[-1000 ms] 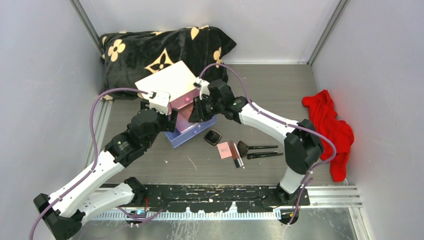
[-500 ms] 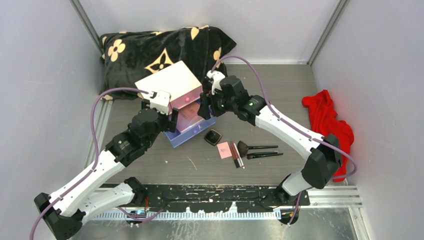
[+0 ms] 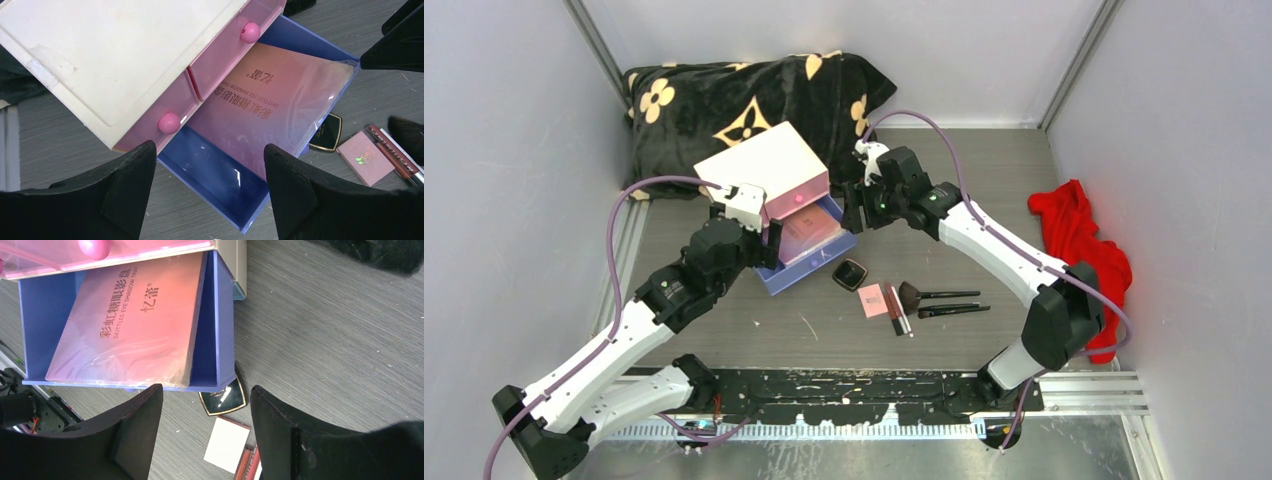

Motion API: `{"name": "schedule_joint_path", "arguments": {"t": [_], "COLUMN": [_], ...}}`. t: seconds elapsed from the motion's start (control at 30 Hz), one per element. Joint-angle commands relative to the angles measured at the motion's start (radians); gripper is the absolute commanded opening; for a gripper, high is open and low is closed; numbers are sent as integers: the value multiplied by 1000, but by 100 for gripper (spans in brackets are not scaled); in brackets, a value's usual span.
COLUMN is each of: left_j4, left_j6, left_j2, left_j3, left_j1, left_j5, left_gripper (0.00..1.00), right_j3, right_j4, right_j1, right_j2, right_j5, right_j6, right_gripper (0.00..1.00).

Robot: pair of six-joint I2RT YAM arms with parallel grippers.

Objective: Organize the makeup
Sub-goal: Pick up the makeup from the drawer.

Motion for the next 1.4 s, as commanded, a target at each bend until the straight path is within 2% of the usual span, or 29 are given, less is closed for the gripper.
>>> {"name": "schedule_joint_path", "arguments": {"t": [0.0, 0.13, 0.53, 1.0, 1.37], "left_j4": [34, 43, 54, 40, 15], "left_j6": [-12, -12, -6, -5, 12], "left_j2": [-7, 0, -10, -53, -47], "left_j3": [11, 2, -5, -15, 26], "left_j1": [6, 7, 10, 12, 13], "left_j5": [3, 2, -3, -18, -29], "left_gripper": [79, 79, 79, 79, 79], "right_j3": [31, 47, 99, 151, 333], "right_j4": [-1, -18, -38, -32, -165], "right_j1": [2, 4, 18, 20, 21], "right_j2": [16, 28, 30, 132, 223], "right_j5": [-51, -98, -118, -192, -217], "right_j6": [-9, -8, -10, 21, 30], "right_gripper": [68, 63, 62, 61, 61]}}
